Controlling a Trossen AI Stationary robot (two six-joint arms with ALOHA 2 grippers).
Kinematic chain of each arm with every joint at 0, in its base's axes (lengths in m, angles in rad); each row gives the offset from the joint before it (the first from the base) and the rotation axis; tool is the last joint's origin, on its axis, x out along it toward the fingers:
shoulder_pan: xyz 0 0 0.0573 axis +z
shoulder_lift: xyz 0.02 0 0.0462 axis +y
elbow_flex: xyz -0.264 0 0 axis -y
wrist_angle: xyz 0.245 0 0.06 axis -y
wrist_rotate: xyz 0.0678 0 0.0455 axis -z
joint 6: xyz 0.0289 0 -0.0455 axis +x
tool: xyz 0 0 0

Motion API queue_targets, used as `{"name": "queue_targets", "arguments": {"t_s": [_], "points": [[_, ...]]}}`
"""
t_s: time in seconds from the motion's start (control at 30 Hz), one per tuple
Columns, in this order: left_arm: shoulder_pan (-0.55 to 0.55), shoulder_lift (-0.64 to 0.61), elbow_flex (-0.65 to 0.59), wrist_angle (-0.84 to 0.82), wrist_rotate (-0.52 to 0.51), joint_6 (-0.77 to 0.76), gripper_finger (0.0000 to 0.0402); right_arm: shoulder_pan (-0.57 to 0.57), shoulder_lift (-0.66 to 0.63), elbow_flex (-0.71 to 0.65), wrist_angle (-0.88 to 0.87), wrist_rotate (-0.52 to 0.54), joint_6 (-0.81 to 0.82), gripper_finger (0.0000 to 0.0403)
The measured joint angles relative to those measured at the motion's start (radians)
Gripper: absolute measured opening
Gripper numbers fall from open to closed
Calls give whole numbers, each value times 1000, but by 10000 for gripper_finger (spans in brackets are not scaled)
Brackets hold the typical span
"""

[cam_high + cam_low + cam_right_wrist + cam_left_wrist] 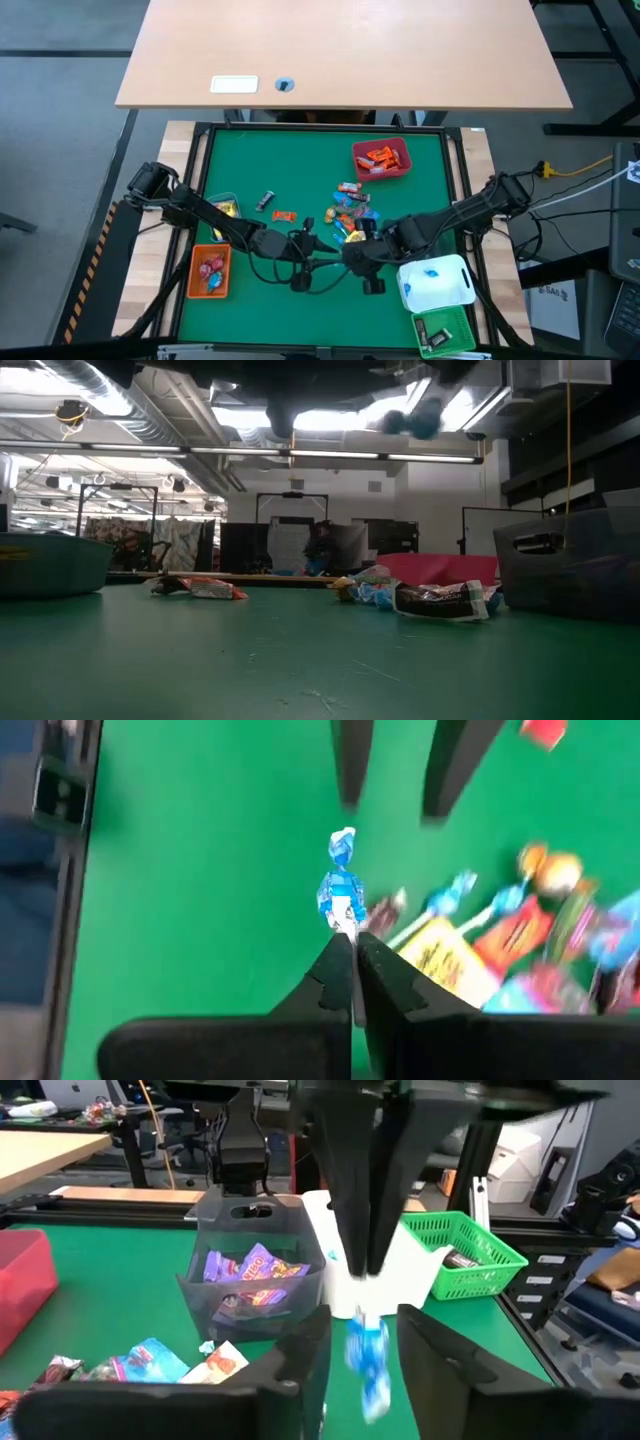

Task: Sort candy
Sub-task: Put the blue candy into the white bin

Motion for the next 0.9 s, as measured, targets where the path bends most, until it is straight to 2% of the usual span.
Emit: {"name": "queue_targets", "arguments": {"t_s": [0.27,0.5,0.73,0.9], "points": [[5,0,0,-9,2,0,131,3,-10,0,-288,-175,143,2],[5,0,0,-13,3,0,131,70,-10,0,-519,-193,302,2],[5,0,0,-33,4,0,131,208,-11,-42,-525,-220,466,4],[5,0,0,-33,4,0,131,313,-10,-102,-525,-221,642,5]]}}
